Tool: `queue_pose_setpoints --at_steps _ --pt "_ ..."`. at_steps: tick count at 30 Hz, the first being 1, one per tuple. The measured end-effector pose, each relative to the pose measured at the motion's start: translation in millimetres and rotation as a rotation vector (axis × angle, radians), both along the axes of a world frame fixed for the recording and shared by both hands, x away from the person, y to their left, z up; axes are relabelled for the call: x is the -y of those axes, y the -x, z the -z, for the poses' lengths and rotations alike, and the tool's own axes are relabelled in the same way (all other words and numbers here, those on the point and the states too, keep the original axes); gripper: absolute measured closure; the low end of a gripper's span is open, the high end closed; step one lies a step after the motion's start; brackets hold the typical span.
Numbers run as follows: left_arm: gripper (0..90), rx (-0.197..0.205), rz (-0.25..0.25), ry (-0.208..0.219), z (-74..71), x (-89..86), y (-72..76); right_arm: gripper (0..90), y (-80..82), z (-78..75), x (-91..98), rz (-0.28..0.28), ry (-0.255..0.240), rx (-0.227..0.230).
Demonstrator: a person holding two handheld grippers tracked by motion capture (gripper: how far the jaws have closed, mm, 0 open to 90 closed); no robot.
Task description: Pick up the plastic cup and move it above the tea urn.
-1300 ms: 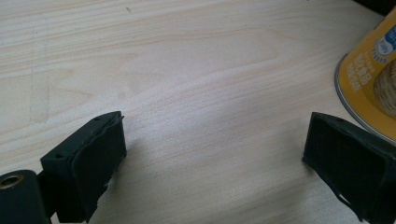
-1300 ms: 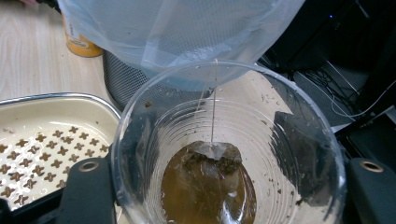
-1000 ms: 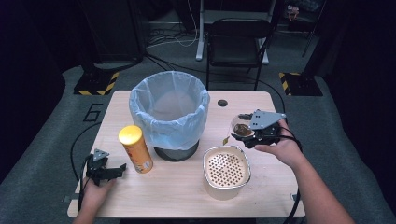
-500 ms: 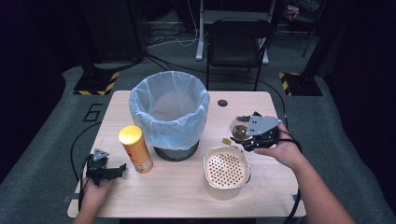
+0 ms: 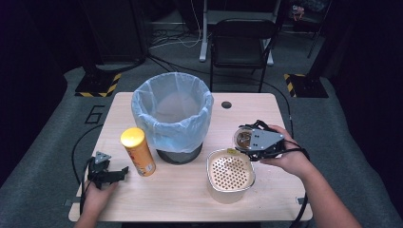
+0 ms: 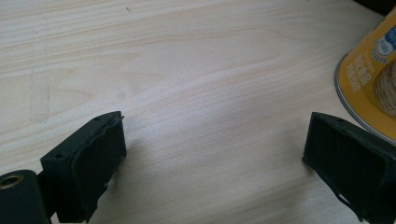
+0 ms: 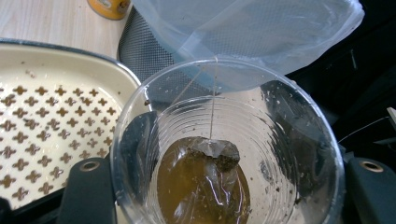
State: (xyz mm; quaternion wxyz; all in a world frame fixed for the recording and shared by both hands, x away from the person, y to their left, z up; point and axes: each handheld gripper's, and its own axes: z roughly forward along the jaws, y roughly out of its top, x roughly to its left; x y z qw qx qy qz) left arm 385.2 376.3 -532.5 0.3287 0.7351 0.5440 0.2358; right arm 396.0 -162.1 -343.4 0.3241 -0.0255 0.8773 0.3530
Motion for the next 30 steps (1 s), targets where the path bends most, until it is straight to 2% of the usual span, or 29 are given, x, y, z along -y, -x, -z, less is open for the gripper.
queue_pose_setpoints --at_steps 3,4,8,21,24,26,30 --pt "5.6 -0.001 0.0 0.005 0.1 0.2 0.0 32.0 1.9 0.9 0.8 -0.013 0.015 0.012" --pt "5.6 -0.001 0.0 0.005 0.1 0.2 0.0 32.0 3.3 1.4 0.8 -0.013 0.018 0.0" --pt "5.6 -0.001 -0.001 0.005 0.2 0.3 0.0 32.0 5.2 2.0 0.1 -0.024 0.04 0.031" --pt "5.6 -0.001 0.0 0.005 0.2 0.2 0.0 31.9 3.5 10.0 -3.3 0.0 0.091 0.061" --pt "5.6 -0.001 -0.001 0.005 0.1 0.2 0.0 31.9 5.0 12.3 -5.5 0.0 0.119 0.08" --pt "5.5 -0.001 -0.001 0.005 0.2 0.3 0.0 32.1 6.5 14.0 -7.8 0.0 0.152 0.111" --pt "5.5 -0.001 0.0 0.005 0.2 0.2 0.0 32.6 9.1 16.6 -10.6 0.0 0.156 0.131"
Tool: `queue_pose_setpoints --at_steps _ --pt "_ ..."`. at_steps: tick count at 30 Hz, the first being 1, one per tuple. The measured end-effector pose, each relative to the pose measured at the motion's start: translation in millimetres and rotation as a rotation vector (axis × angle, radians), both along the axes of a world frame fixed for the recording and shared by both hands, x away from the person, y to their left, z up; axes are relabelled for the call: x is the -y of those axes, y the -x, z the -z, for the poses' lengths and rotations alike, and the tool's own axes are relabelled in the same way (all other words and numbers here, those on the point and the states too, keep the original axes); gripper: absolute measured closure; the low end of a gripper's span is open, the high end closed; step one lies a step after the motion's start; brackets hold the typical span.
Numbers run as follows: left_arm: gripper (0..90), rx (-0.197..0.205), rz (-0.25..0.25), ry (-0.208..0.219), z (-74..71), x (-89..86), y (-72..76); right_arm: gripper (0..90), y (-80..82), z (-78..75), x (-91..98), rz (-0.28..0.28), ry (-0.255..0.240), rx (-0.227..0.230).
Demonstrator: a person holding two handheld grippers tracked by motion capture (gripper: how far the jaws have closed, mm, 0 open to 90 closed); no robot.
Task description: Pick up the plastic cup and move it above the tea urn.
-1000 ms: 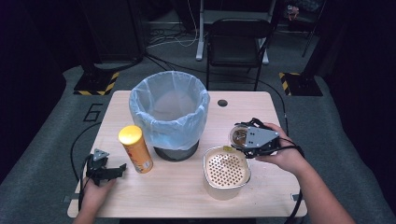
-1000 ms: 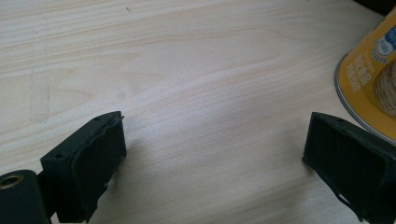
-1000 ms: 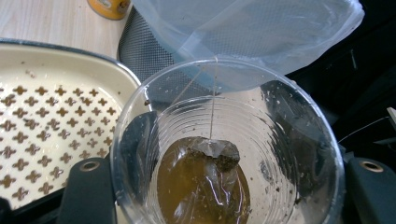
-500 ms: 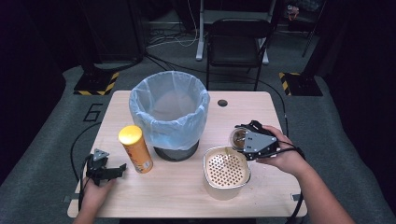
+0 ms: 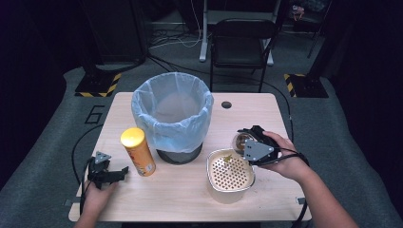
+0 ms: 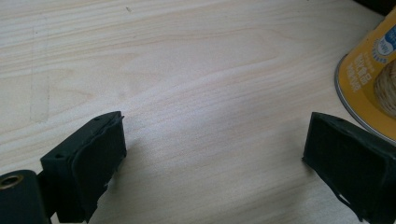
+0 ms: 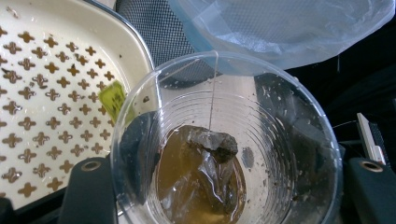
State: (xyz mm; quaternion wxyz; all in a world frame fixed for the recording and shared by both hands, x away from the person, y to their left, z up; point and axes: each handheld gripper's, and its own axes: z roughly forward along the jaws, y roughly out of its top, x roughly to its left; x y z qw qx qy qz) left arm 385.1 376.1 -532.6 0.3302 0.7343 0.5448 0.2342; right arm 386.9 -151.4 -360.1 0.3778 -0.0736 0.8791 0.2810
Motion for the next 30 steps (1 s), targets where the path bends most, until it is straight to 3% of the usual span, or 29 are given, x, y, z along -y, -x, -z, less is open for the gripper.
queue_pose_setpoints --at_steps 9,13,19,21,27,30 --pt "5.6 0.0 0.0 0.0 0.0 0.0 0.0 34.0 0.9 3.1 -3.6 0.012 0.003 0.045" --pt "5.5 0.0 0.0 0.0 0.0 0.0 0.0 34.3 0.6 4.1 -4.3 0.012 -0.001 0.034" --pt "5.6 0.0 0.0 0.0 0.0 0.0 0.0 34.7 1.9 3.3 -5.5 0.031 0.01 0.058" --pt "5.6 0.0 0.0 0.0 0.0 0.0 0.0 34.8 3.5 3.2 -6.5 0.044 0.025 0.078" --pt "5.6 0.0 0.0 0.0 0.0 0.0 0.0 35.3 11.8 5.7 -12.4 0.072 0.117 0.2" --pt "5.6 0.0 0.0 0.0 0.0 0.0 0.0 35.4 16.7 9.8 -17.7 0.081 0.204 0.306"
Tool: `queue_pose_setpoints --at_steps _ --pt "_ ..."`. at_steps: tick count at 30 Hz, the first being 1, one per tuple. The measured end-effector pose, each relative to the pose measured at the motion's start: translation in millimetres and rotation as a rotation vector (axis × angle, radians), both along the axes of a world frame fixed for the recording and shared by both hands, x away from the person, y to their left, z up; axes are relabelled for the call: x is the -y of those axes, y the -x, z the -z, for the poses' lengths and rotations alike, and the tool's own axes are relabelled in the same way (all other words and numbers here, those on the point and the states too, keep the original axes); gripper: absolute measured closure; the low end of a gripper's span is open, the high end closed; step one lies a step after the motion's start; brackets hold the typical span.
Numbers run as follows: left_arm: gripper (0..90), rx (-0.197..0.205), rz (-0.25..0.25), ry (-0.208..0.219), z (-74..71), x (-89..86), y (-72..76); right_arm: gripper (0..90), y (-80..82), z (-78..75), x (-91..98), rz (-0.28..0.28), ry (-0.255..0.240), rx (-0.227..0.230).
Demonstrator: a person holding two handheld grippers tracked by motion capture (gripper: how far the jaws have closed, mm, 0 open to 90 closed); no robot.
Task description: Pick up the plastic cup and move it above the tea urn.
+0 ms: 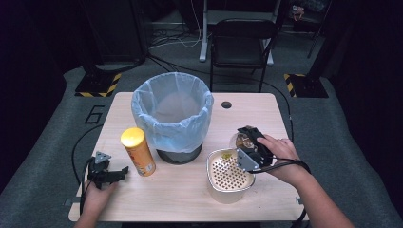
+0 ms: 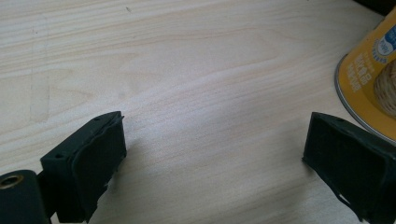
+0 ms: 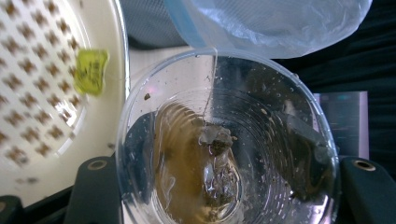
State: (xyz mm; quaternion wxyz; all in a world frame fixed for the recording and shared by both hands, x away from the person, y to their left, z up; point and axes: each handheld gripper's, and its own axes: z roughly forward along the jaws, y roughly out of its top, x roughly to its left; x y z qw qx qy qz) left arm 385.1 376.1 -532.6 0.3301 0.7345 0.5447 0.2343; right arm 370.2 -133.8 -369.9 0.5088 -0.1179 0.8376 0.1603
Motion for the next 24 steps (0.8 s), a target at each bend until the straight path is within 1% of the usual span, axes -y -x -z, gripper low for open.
queue_pose_setpoints --at_steps 1,3,4,5,6,7,8,9,10,11,12,13,14,15,16,17,18,19,20,21,22,23,24 --pt "5.5 0.0 0.0 0.0 0.0 0.0 0.0 35.5 1.5 1.2 -2.4 -0.001 0.028 0.022" --pt "5.6 0.0 0.0 0.0 0.0 0.0 0.0 35.8 4.0 3.0 -4.9 0.003 0.053 0.054" --pt "5.6 0.0 0.0 0.001 0.0 0.0 0.0 35.9 5.5 4.5 -6.4 0.004 0.074 0.071" --pt "5.6 0.0 0.0 0.001 0.0 0.0 0.0 36.0 6.1 5.6 -8.2 -0.001 0.112 0.086" --pt "5.6 0.0 0.0 0.0 0.0 0.0 0.0 36.1 7.8 8.4 -10.2 0.008 0.139 0.11" --pt "5.6 0.0 0.0 0.0 0.0 0.0 0.0 36.3 9.3 10.9 -12.2 0.01 0.182 0.135" --pt "5.6 0.0 0.0 0.0 0.0 0.0 0.0 36.4 11.3 15.0 -13.9 0.019 0.205 0.154" --pt "5.6 0.0 0.0 0.0 0.0 0.0 0.0 36.5 12.9 18.0 -16.0 0.017 0.248 0.186" --pt "5.6 0.0 0.0 0.001 0.0 0.0 0.0 36.6 14.4 20.2 -17.5 0.018 0.28 0.207" --pt "5.6 0.0 0.0 0.001 0.0 0.0 0.0 36.7 16.6 23.0 -20.5 0.017 0.338 0.247" --pt "5.6 0.0 0.0 0.0 0.0 0.0 0.0 36.9 17.8 26.9 -22.3 0.009 0.361 0.279" --pt "5.6 0.0 0.0 0.001 0.0 0.0 0.0 36.8 19.7 28.1 -24.4 0.007 0.412 0.305" --pt "5.6 0.0 0.0 0.001 0.0 0.1 0.0 36.8 22.7 33.0 -26.5 0.005 0.475 0.361" --pt "5.6 0.0 0.001 -0.003 -0.1 -0.2 0.0 36.9 25.3 36.1 -28.3 0.004 0.522 0.406" --pt "5.6 0.0 0.0 0.001 0.0 0.1 0.0 36.8 28.6 36.0 -32.1 -0.006 0.575 0.435" --pt "5.6 0.0 0.0 0.0 0.0 0.0 0.0 36.8 31.0 39.9 -32.1 -0.006 0.586 0.477" --pt "5.6 -0.002 0.0 0.001 0.0 0.1 0.1 36.6 32.7 40.4 -33.4 -0.011 0.607 0.511" --pt "5.6 0.0 0.003 -0.008 -0.3 -0.4 0.0 36.5 33.7 42.0 -32.9 -0.001 0.64 0.502" --pt "5.6 0.001 0.004 -0.008 -0.2 -0.4 -0.1 36.4 35.4 53.1 -31.0 0.033 0.452 0.482" --pt "5.6 -0.001 0.004 -0.007 -0.3 -0.3 0.1 36.3 35.9 50.5 -32.1 0.021 0.48 0.497" --pt "5.6 -0.001 0.004 -0.008 -0.3 -0.3 0.1 36.0 36.9 39.6 -35.6 -0.01 0.646 0.545" --pt "5.6 0.0 0.005 -0.007 -0.3 -0.3 0.1 35.9 37.9 42.6 -34.4 0.019 0.628 0.548" --pt "5.6 -0.001 0.006 -0.008 -0.3 -0.3 0.1 35.8 39.6 45.0 -33.3 0.049 0.575 0.53"
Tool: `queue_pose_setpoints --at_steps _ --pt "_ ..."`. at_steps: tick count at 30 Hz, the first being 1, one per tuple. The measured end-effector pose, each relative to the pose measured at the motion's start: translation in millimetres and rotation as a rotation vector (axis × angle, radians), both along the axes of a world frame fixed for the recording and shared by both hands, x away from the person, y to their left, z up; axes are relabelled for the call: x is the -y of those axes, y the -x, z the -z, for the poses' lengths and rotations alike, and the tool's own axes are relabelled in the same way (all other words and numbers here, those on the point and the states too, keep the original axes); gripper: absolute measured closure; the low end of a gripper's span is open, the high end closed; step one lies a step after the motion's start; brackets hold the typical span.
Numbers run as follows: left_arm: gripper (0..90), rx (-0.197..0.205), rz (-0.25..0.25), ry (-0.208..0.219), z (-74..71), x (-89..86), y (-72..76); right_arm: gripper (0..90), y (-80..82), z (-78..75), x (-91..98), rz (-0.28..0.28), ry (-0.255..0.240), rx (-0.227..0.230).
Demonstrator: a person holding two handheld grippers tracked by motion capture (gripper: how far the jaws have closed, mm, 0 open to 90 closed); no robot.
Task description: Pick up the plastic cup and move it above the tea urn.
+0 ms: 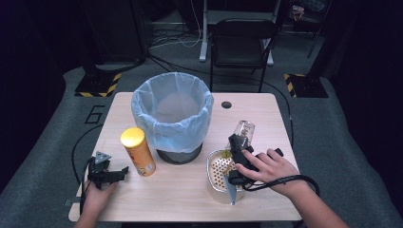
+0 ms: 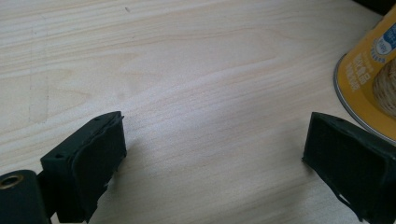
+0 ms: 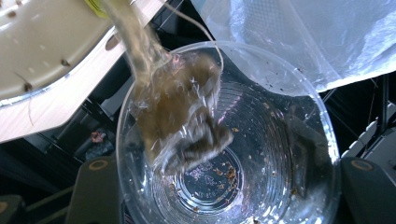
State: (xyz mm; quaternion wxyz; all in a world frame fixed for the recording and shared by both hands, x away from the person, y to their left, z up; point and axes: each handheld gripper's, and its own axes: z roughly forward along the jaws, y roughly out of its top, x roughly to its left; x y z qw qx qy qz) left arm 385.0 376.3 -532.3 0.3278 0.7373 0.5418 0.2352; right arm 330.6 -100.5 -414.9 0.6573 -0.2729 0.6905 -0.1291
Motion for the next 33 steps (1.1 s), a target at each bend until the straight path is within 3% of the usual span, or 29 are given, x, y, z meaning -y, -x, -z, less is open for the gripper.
queue_pose_setpoints --at_steps 1,3,6,9,10,11,14,15,16,17,18,19,21,24,33 --pt "5.6 0.0 0.0 0.001 0.0 0.1 0.0 35.8 0.0 -1.1 -0.7 -0.016 0.002 0.003" --pt "5.6 0.003 -0.003 0.006 0.2 0.4 0.0 35.6 0.9 0.2 -0.9 -0.018 -0.061 -0.011" --pt "5.6 0.002 -0.002 0.005 0.2 0.3 0.0 35.5 0.7 -1.3 -1.1 -0.016 -0.027 -0.016" --pt "5.6 0.001 -0.001 0.002 0.1 0.2 0.0 35.4 0.7 -0.3 -0.9 -0.018 -0.037 -0.027" --pt "5.6 0.0 0.0 0.0 0.0 0.0 0.0 35.4 -1.1 -2.7 -1.8 -0.042 0.004 -0.029" --pt "5.6 0.002 -0.002 0.005 0.2 0.3 0.0 35.4 -0.8 -7.3 -2.8 -0.031 0.098 -0.019" --pt "5.6 0.0 0.0 -0.001 0.0 0.0 0.0 35.3 -0.3 -6.4 -2.3 -0.034 0.101 -0.021" --pt "5.6 0.0 0.0 0.0 0.0 0.0 0.0 35.2 -0.5 -5.4 -2.2 -0.04 0.084 -0.023" --pt "5.6 0.0 0.0 0.0 0.0 0.0 0.0 35.2 0.0 -2.7 -1.6 -0.044 0.026 -0.034" --pt "5.6 0.001 -0.001 0.002 0.1 0.2 0.0 35.2 0.9 -6.8 -3.0 -0.041 0.095 -0.022" --pt "5.6 0.002 -0.002 0.005 0.2 0.3 0.0 35.2 1.3 -6.5 -2.8 -0.038 0.093 -0.025" --pt "5.6 0.0 0.0 0.0 0.0 0.0 0.0 35.2 1.4 -3.5 -2.2 -0.046 0.037 -0.029" --pt "5.6 0.001 -0.001 0.002 0.1 0.2 0.0 35.2 2.2 -2.7 -3.2 -0.055 0.005 -0.034" --pt "5.6 0.001 -0.002 0.003 0.1 0.2 0.0 35.2 2.2 -5.6 -4.6 -0.049 0.03 -0.03" --pt "5.6 0.0 0.0 0.001 0.0 0.1 0.0 35.1 2.9 -6.0 -7.1 -0.057 0.012 -0.042"
